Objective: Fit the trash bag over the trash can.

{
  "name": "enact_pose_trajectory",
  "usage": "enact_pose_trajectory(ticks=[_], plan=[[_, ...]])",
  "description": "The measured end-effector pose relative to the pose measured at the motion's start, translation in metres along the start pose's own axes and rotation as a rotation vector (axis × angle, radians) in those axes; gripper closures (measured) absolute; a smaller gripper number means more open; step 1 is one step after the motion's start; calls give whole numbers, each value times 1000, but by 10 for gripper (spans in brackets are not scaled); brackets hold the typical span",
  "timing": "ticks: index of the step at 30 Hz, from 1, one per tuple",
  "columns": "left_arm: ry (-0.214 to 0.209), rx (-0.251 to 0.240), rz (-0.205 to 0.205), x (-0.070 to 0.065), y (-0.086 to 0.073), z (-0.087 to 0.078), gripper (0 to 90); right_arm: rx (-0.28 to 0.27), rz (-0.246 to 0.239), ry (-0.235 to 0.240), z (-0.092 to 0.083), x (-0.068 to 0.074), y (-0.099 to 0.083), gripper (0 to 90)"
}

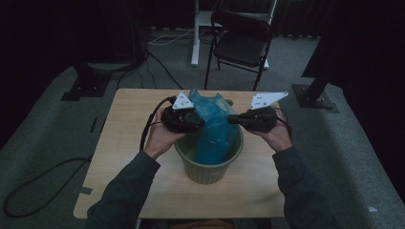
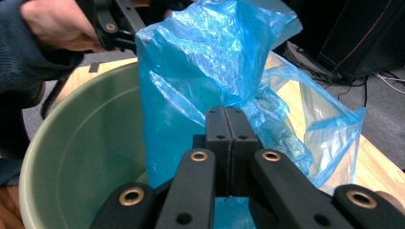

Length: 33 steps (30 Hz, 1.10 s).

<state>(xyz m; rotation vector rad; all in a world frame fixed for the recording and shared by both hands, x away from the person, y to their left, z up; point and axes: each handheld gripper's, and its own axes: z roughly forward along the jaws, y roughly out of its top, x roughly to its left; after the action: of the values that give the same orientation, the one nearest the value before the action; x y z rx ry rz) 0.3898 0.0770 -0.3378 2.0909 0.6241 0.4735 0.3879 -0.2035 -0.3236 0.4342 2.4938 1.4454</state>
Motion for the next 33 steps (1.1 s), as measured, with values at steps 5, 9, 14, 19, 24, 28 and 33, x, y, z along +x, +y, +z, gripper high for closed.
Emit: enact_pose_trajectory(ticks=[5, 9, 14, 19, 24, 28, 33], plan=[[-30, 24, 62, 1, 4, 13, 503, -5, -3, 6, 0, 0, 1, 899], [-3, 70, 117, -5, 3, 15, 805, -1, -4, -1, -2, -1, 1, 899], [42, 66, 137, -2, -4, 1, 896, 3, 3, -15, -8, -2, -4, 899], [91, 46, 95, 12, -19, -15, 897, 19, 9, -20, -15, -2, -12, 899], [120, 34, 52, 24, -35, -29, 897, 55, 5, -23, -19, -1, -23, 900], [141, 44, 17, 32, -49, -35, 897, 86, 10, -26, -23, 1, -33, 900], [163, 54, -26, 41, -65, -40, 897, 103, 14, -37, -31, 0, -46, 900]])
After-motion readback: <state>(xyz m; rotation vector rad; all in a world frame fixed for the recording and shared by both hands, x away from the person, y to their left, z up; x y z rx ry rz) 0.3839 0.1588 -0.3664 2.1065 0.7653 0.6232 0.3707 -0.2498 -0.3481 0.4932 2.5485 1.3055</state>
